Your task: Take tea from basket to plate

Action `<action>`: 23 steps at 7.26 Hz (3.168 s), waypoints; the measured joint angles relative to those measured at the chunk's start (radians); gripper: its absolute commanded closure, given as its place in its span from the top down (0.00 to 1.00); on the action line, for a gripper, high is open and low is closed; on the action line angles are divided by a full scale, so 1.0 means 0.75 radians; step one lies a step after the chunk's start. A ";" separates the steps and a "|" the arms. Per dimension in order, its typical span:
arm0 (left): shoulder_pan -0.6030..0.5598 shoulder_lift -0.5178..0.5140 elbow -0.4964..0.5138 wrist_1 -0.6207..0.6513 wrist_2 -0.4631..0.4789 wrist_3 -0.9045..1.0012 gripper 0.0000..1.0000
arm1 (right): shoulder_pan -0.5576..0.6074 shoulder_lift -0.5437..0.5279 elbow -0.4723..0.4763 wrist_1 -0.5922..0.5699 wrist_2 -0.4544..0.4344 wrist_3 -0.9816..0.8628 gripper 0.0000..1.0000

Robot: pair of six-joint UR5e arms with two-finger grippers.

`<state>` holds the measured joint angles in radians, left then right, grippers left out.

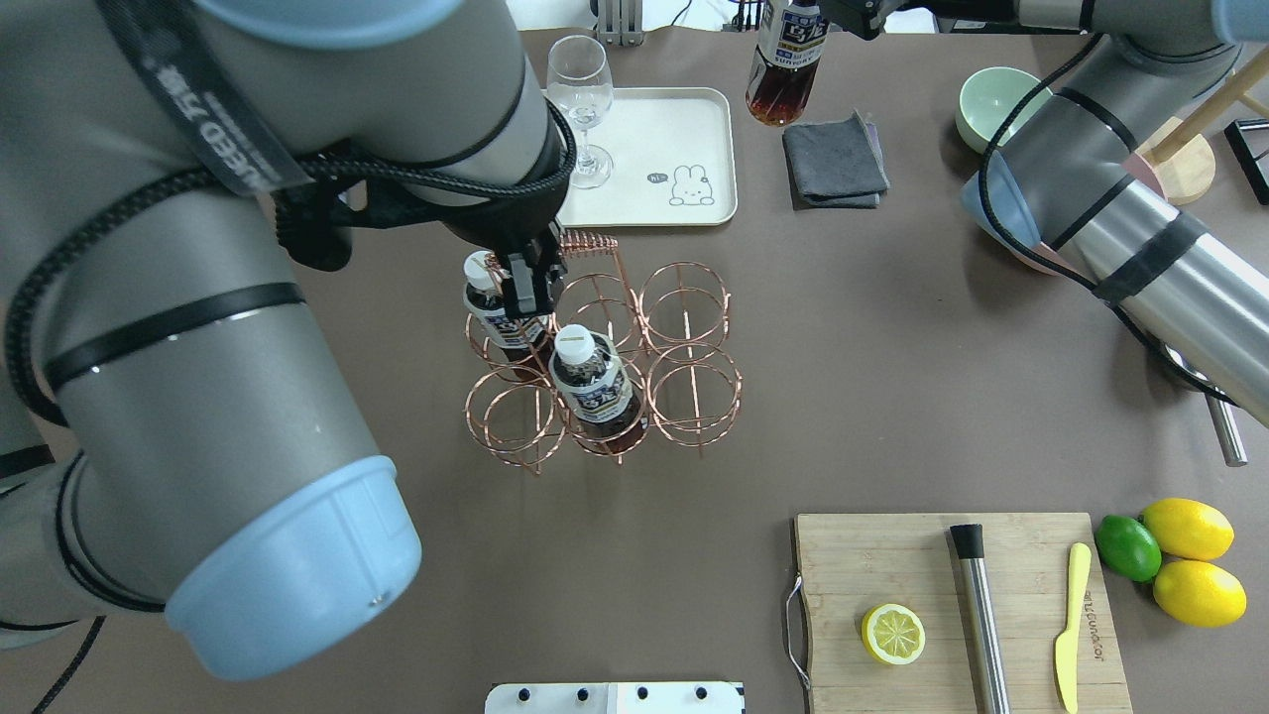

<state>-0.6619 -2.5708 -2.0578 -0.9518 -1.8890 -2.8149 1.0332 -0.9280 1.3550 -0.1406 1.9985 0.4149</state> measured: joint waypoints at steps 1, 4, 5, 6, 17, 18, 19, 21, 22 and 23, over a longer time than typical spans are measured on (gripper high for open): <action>-0.032 0.057 -0.050 0.062 -0.048 0.102 0.00 | -0.018 0.046 -0.082 0.001 -0.068 0.000 0.00; -0.182 0.301 -0.231 0.190 -0.122 0.527 0.00 | -0.138 0.175 -0.297 0.012 -0.330 -0.001 0.00; -0.285 0.362 -0.239 0.198 -0.164 0.668 0.00 | -0.189 0.215 -0.371 0.034 -0.399 0.000 0.00; -0.405 0.441 -0.234 0.200 -0.208 0.806 0.00 | -0.232 0.251 -0.460 0.081 -0.461 0.002 0.00; -1.129 0.492 1.133 -0.843 -0.246 1.189 0.00 | -0.345 0.258 -0.637 0.274 -0.557 0.142 0.00; -1.132 0.483 1.165 -0.874 -0.237 1.183 0.65 | -0.351 0.256 -0.637 0.276 -0.560 0.141 0.50; -1.136 0.480 1.178 -0.886 -0.234 1.183 0.98 | -0.353 0.255 -0.635 0.276 -0.563 0.140 0.99; -1.139 0.483 1.179 -0.886 -0.232 1.200 0.98 | -0.355 0.249 -0.629 0.274 -0.569 0.135 1.00; -1.142 0.491 1.153 -0.880 -0.233 1.217 0.98 | -0.355 0.236 -0.611 0.271 -0.571 0.138 1.00; -1.149 0.516 1.106 -0.866 -0.240 1.253 0.98 | -0.354 0.221 -0.590 0.267 -0.568 0.139 1.00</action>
<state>-1.5235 -2.1841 -1.2285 -1.6010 -2.0688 -1.8750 0.7674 -0.7620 0.9124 0.0596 1.5728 0.5194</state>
